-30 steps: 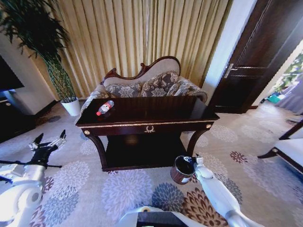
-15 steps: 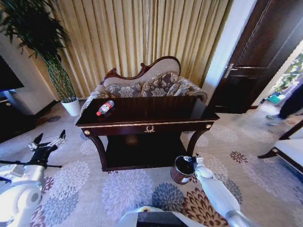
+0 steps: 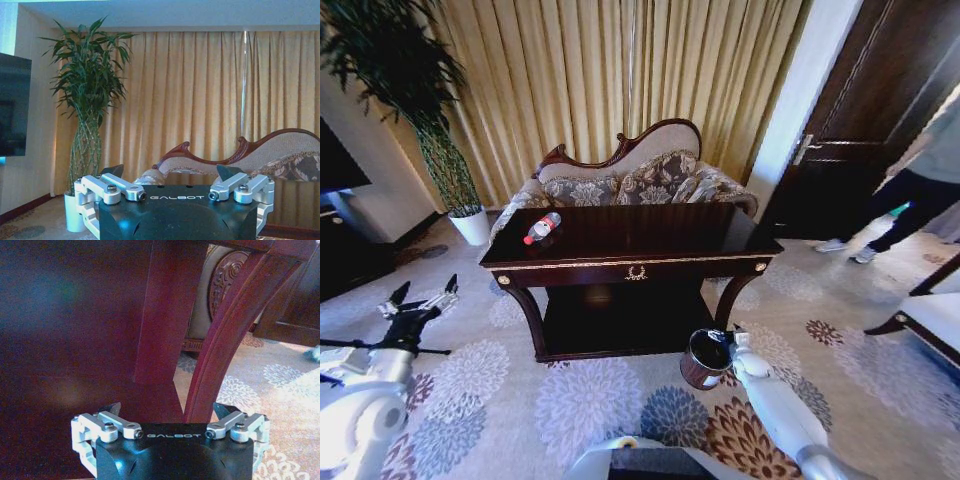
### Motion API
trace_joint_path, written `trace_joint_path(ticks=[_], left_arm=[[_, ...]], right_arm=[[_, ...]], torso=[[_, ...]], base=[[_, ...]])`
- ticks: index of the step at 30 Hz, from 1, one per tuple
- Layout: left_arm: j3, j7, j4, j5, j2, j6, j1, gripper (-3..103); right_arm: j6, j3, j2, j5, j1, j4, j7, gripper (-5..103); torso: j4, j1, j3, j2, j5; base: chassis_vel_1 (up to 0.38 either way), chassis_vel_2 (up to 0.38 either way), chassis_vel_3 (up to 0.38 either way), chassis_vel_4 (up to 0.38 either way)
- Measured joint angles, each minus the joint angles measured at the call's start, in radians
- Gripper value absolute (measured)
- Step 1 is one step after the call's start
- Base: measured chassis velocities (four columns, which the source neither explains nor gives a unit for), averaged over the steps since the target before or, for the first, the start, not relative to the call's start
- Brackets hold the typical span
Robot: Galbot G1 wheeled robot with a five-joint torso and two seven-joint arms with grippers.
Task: Move to the front of the table and place the trash on the table into the trash bin.
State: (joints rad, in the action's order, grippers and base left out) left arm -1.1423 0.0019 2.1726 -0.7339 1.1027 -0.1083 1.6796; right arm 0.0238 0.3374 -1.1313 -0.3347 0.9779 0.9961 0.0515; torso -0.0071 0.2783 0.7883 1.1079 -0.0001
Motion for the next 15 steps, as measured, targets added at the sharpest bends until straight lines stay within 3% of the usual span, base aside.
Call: trace_joint_path(ticks=[15], left_arm=[[-0.001,0.000,0.003,-0.002,0.001,0.001,0.001,100]], right_arm=[[0.012,0.030,0.035,-0.062,0.032,0.114,0.004,100]], torso=[[0.0000,0.000,0.000,0.000,0.0001]], base=[[0.000,0.000,0.000,0.000]])
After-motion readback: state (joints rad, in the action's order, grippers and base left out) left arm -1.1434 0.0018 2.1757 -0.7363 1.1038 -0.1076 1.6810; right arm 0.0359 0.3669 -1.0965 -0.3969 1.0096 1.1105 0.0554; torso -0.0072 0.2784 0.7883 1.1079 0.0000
